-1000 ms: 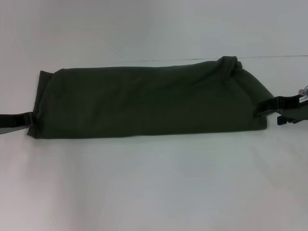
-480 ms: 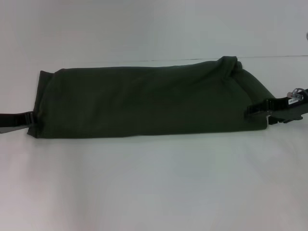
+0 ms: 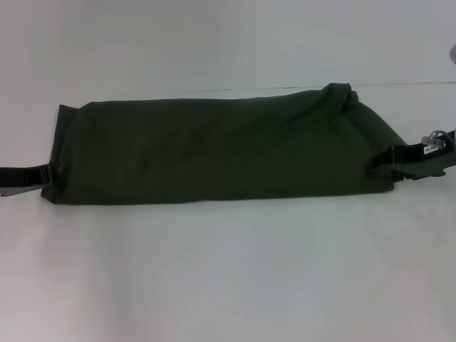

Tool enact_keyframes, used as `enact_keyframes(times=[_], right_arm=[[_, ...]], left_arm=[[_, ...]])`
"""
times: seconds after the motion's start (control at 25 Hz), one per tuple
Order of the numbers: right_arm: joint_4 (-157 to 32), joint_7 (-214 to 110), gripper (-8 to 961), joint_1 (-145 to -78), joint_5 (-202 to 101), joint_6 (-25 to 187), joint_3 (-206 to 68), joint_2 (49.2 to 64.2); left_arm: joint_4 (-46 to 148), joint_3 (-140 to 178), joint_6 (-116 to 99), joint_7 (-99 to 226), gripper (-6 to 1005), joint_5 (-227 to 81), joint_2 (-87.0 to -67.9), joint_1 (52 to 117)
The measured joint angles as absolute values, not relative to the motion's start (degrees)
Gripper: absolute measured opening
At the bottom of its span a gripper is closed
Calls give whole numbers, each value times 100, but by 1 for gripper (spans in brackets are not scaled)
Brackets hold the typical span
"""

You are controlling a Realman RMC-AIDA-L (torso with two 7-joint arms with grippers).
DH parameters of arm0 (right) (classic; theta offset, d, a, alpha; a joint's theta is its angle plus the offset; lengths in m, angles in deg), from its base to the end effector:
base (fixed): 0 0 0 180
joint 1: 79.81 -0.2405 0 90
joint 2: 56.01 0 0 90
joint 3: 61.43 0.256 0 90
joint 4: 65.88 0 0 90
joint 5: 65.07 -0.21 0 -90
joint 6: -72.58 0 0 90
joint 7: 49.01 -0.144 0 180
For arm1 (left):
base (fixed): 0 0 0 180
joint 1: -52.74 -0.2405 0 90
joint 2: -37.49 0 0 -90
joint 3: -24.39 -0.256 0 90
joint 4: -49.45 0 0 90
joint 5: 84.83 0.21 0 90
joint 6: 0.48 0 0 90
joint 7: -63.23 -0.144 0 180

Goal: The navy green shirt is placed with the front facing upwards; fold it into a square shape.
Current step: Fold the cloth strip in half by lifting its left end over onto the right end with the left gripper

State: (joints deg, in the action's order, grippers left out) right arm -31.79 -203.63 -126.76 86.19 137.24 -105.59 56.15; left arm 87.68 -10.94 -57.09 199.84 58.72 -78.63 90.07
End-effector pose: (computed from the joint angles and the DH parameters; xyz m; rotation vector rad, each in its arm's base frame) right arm 0.2817 0.4263 0.0330 -1.9587 1.7139 0.0070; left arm -0.3312 0.4008 0.0398 -1.8919 -1.5714 -0.2249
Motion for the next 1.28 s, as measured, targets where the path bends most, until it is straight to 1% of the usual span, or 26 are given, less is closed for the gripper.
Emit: enact_keyframes(times=[0.2,0.64,0.96,1.28], right_arm=[[-3179,-20366,585,-12670,8619,13722,-10642,5612],[-3178,-20389,133,-12686,8619,13717,-10735,5612],[-3158,-20360,0,-12678,8619,13718,-10783,5612],[-2993,-20185,0,-12643,8619,14428,-10946,5529]], left_arm=[[8768,-1094,-5709,19982,22,5870,-7861,9009],[8768,-1094,-5715,19981,24,5871,-7861,9011],[8771,-1095,-5734,19966,25,5892,-7860,9017],[9116,-1030,-6607,19938,26,6048,-7785,8948]])
